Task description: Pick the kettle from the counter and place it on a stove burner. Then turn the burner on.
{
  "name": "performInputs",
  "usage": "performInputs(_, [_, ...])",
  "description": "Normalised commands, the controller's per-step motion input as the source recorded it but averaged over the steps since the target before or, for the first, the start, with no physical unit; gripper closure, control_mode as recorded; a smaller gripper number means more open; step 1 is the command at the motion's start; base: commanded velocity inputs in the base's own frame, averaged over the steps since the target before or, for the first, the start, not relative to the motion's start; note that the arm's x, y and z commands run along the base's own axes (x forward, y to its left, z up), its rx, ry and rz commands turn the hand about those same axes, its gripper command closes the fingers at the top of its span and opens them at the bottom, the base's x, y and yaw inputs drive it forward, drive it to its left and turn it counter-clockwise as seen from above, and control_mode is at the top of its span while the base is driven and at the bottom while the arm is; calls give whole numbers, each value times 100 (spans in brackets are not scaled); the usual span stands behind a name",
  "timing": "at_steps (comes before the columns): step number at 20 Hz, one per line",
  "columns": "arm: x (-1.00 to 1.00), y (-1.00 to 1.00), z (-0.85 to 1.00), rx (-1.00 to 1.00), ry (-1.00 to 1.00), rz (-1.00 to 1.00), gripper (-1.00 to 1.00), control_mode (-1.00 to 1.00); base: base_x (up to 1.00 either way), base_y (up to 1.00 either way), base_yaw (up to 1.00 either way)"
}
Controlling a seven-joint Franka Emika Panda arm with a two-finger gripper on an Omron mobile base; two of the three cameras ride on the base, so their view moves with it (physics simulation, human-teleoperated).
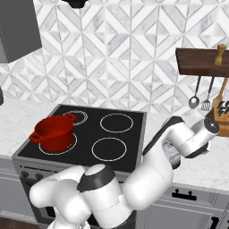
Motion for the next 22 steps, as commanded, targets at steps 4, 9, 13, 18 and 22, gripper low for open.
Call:
performInputs(4, [10,-9,-11,0,2,2,-100,-100,0,0,0])
performInputs(9, [13,-16,-6,2,2,2,-100,-100,0,0,0])
performInputs(13, [13,-14,-3,2,2,2,-100,-100,0,0,0])
performInputs(18, [3,0,-1,0,1,1,-100,-100,0,0,0])
performInputs(22, [0,0,-6,0,2,1,-100,-100,0,0,0])
